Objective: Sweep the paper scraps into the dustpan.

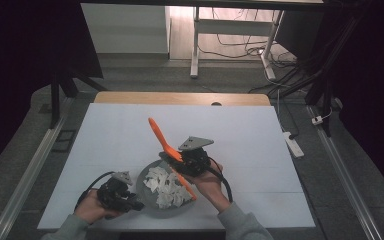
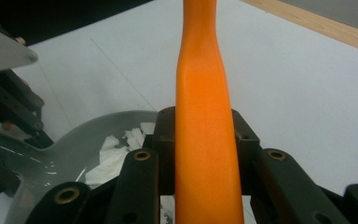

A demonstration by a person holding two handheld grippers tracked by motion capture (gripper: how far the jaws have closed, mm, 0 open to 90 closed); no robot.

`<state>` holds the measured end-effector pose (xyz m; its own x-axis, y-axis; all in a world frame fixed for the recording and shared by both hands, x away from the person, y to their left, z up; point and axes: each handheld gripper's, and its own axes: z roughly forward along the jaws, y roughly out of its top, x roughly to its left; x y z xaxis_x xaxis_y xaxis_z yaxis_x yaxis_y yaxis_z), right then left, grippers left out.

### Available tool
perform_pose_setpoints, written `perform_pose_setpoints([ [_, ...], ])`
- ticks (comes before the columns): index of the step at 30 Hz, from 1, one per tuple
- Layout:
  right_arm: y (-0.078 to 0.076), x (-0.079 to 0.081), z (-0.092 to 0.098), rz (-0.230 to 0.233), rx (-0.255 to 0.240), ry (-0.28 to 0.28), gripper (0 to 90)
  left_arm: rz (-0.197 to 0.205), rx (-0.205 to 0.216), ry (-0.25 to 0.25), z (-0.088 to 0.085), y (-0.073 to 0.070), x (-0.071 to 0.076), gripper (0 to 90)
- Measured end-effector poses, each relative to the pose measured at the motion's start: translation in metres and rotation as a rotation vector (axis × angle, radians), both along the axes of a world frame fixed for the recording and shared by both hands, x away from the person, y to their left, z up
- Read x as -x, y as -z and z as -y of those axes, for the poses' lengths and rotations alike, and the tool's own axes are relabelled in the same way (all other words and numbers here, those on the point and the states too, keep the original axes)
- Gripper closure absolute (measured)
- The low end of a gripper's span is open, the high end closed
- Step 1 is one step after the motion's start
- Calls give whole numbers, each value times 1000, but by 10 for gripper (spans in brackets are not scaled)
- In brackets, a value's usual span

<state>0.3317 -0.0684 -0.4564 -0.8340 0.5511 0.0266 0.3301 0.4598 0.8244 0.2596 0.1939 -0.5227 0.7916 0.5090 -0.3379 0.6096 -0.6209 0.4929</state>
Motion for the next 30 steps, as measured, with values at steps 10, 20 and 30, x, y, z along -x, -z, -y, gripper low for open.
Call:
perform_pose_setpoints([
  [10,-8,9,-5,-42,-64,-63,706,1,-1,0,0,0,0,616],
  [20,-6,-1,14,-32,-57,7,705,13,21,-9,-2,0,0,616],
  [30,-18,-1,42,-8,-86,66,705,49,31,-46,-4,-2,0,617],
])
